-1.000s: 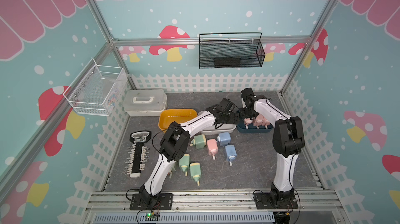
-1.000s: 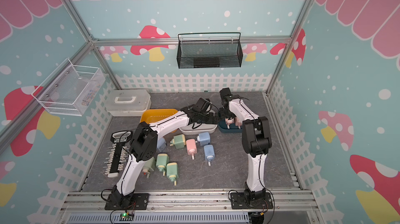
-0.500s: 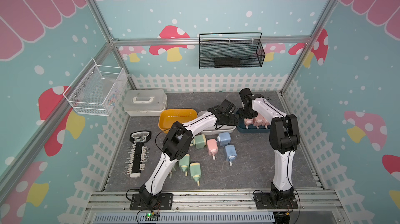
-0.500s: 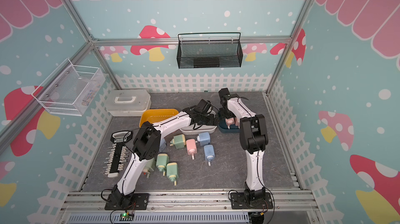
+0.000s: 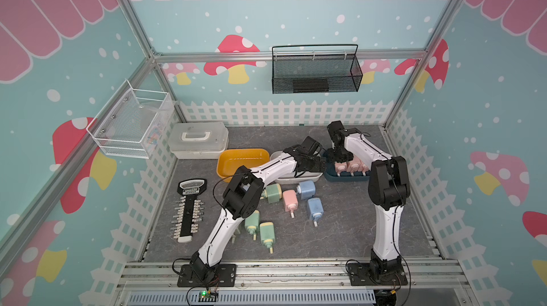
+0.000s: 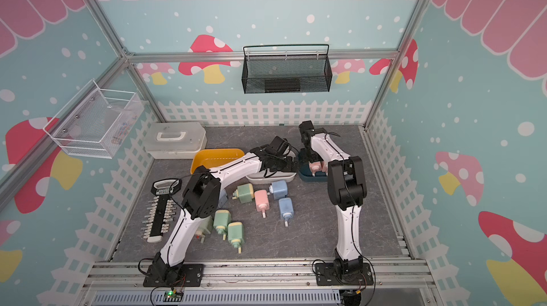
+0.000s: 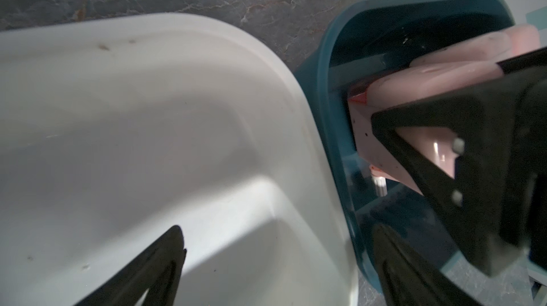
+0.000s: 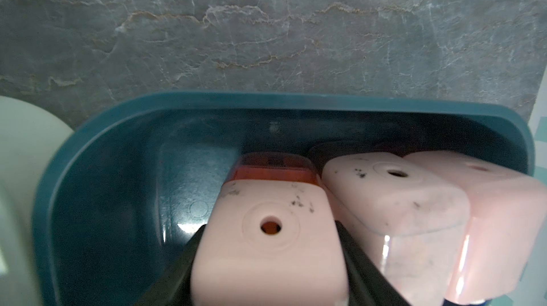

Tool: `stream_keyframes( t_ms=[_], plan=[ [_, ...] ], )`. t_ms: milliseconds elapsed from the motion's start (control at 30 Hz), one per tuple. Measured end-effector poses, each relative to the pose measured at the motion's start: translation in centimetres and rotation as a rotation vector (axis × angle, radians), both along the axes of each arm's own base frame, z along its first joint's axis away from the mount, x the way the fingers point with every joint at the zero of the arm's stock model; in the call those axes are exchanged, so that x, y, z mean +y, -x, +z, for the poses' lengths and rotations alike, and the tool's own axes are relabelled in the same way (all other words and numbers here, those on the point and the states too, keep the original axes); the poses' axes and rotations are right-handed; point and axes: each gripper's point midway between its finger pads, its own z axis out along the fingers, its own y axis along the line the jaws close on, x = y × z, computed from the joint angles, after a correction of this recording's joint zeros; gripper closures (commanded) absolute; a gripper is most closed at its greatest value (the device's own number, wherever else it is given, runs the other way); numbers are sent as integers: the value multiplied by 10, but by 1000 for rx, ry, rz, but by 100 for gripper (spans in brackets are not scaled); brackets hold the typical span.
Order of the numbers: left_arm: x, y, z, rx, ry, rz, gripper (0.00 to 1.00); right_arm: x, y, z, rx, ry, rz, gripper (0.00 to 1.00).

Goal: Place the pencil sharpeners by color into the storage box
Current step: Place the pencil sharpener in the storage box.

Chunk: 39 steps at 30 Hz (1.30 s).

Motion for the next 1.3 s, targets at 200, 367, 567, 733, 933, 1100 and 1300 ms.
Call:
stream_keyframes(
  t_ms=[200,367,567,733,933,1100,1300],
  plan=[
    [0,0,0,2,1,3,1,0,0,2,-2,3,3,32],
    [0,0,0,2,1,3,1,0,0,5,-7,2,6,32],
    [0,0,1,1,2,3,1,0,1,30,-65,6,11,1],
    [0,-1,1,0,3,3,1,1,6,50,-128,4,20,1],
    [-1,-1,-3,4,0,3,1,-10,8,44,-139,63,11,1],
    [-1,-1,-5,9,-4,3,1,-16,6,32,-122,105,0,1],
    [-1,0,-5,9,-4,3,1,-23,4,30,-127,147,-13,1]
  ],
)
